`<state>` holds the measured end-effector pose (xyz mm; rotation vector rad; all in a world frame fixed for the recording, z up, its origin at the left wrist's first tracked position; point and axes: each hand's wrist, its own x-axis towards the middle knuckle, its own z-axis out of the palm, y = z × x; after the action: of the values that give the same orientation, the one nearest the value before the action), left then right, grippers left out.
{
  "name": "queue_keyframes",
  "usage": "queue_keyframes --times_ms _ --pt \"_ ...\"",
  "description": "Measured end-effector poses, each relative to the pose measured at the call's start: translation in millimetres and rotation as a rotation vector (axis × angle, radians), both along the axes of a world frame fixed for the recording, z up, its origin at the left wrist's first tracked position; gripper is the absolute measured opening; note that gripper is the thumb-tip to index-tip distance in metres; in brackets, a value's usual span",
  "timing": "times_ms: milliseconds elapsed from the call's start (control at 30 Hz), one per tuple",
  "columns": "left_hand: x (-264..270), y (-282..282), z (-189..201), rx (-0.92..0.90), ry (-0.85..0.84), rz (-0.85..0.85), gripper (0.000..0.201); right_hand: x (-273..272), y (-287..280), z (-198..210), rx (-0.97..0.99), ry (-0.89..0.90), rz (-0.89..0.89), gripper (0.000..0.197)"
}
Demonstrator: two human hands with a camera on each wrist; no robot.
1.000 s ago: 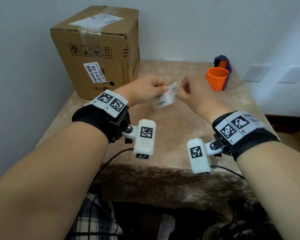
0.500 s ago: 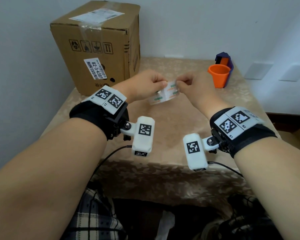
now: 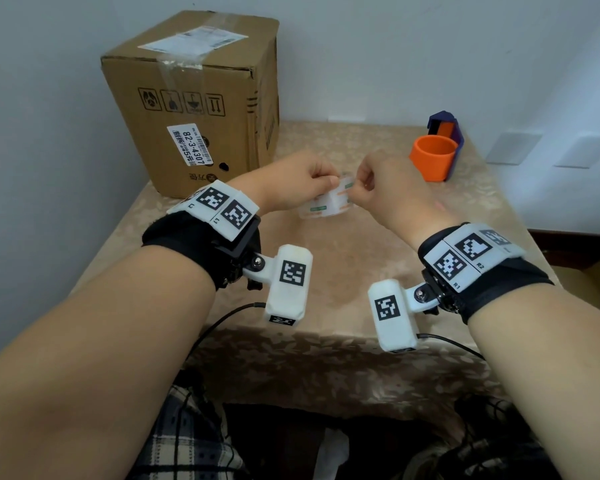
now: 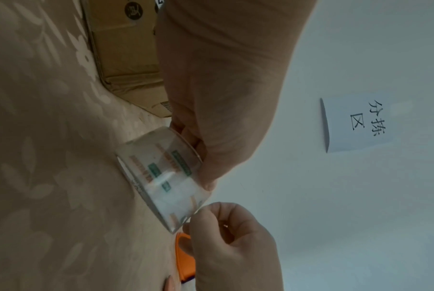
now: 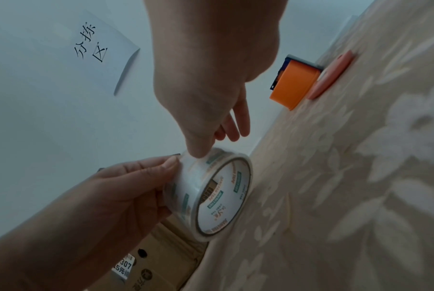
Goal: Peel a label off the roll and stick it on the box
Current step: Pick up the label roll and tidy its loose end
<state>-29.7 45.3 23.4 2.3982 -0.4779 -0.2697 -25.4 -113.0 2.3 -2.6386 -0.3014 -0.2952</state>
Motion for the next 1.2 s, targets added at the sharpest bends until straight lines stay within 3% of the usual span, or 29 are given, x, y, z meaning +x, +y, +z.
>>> queue_keyframes --times_ms 167,267,533,800,1033,1100,1200 --pt "1 3 -1 -0.049 0.017 0.039 0.027 0 2 0 0.246 0.031 -0.032 0.023" --pt "0 3 -2 -0.062 0.031 0.041 0.027 0 0 -2 0.298 0.063 -0.004 0.027" --pt "1 6 -2 -0.102 0.053 0.041 0.026 4 -1 -2 0.312 0.018 0.005 0.017" --pt "0 10 -4 -0.063 0.074 -0.049 0.028 7 -8 0 0.285 0.151 0.061 0.006" --pt "0 12 -6 -0.026 0.039 -0.070 0.027 12 -4 -7 0.183 0.072 0.106 0.005" --pt "2 15 -6 -0.094 0.021 -0.018 0.026 13 -2 -7 0.266 0.025 0.102 0.007" --pt "2 14 -3 -0.387 0.020 0.136 0.025 12 -3 -6 0.622 0.045 0.077 0.011"
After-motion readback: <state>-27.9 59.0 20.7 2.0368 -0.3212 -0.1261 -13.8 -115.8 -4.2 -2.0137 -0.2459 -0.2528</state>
